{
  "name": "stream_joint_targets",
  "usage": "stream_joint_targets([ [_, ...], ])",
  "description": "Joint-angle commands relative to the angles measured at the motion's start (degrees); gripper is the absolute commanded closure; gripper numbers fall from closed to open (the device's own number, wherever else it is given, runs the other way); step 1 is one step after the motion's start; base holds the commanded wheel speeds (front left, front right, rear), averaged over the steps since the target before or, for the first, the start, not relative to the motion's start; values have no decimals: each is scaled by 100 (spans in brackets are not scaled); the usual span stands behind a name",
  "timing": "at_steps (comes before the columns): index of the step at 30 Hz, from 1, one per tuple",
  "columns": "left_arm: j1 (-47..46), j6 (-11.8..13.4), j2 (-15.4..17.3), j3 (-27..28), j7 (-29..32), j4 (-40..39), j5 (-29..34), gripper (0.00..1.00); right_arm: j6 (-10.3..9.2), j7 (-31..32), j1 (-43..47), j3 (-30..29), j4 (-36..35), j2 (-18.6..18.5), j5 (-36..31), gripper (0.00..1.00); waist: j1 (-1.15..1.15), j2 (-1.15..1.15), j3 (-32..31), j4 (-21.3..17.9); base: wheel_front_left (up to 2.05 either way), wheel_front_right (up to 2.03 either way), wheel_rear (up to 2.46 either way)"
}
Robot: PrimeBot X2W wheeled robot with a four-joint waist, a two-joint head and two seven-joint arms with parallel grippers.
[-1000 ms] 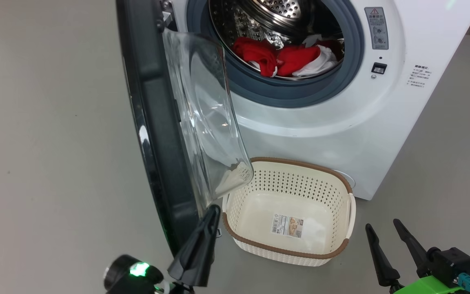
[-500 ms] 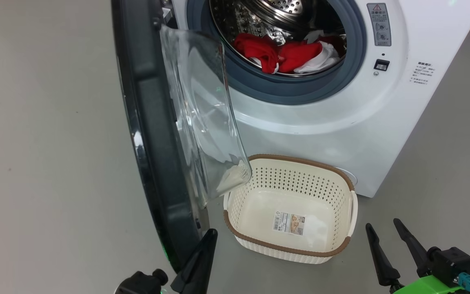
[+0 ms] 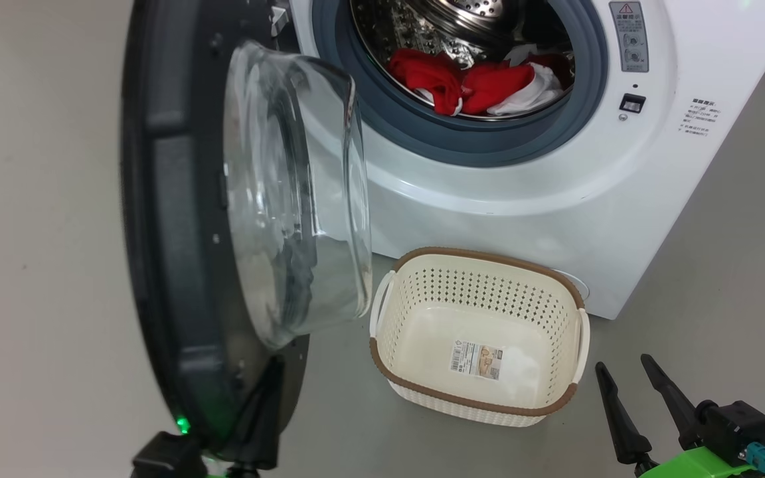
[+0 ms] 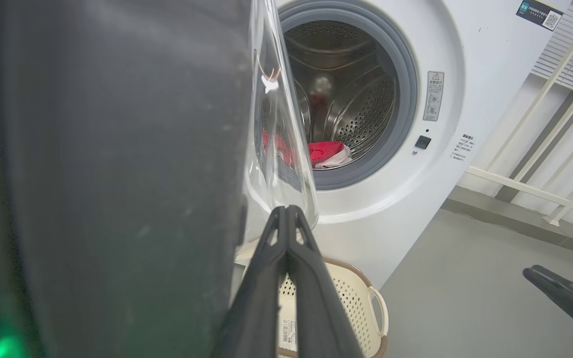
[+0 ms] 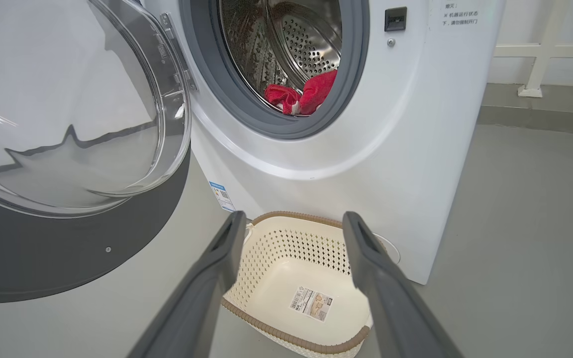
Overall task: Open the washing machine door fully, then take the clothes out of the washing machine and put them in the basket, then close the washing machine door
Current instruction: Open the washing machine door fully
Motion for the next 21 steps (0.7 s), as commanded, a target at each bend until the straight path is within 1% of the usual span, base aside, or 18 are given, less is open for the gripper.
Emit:
stream_joint_targets([
  [1, -40, 51, 59, 396, -29, -89, 49, 100, 37, -52, -194, 128, -154, -90, -59, 0, 0, 0, 16, 11, 0, 0, 0],
  [4, -12, 29, 59, 691, -29, -79, 77, 100, 37, -52, -199, 124, -169, -96, -66, 0, 0, 0, 41, 24, 0, 0, 0],
  [5, -12, 29, 59, 691, -29, -79, 77, 100, 37, -52, -199, 124, -169, -96, -66, 0, 0, 0, 41, 24, 0, 0, 0],
  [12, -76, -36, 59, 1370, -29, -25, 103, 100, 37, -52, -239, 125, -180, -112, -81, 0, 0, 0, 130, 39, 0, 0, 0],
  [21, -333, -57, 59, 2367, -29, 120, 272, 100, 37, -52, -291, 140, -201, -133, -98, 0, 0, 0, 260, -7, 0, 0, 0],
])
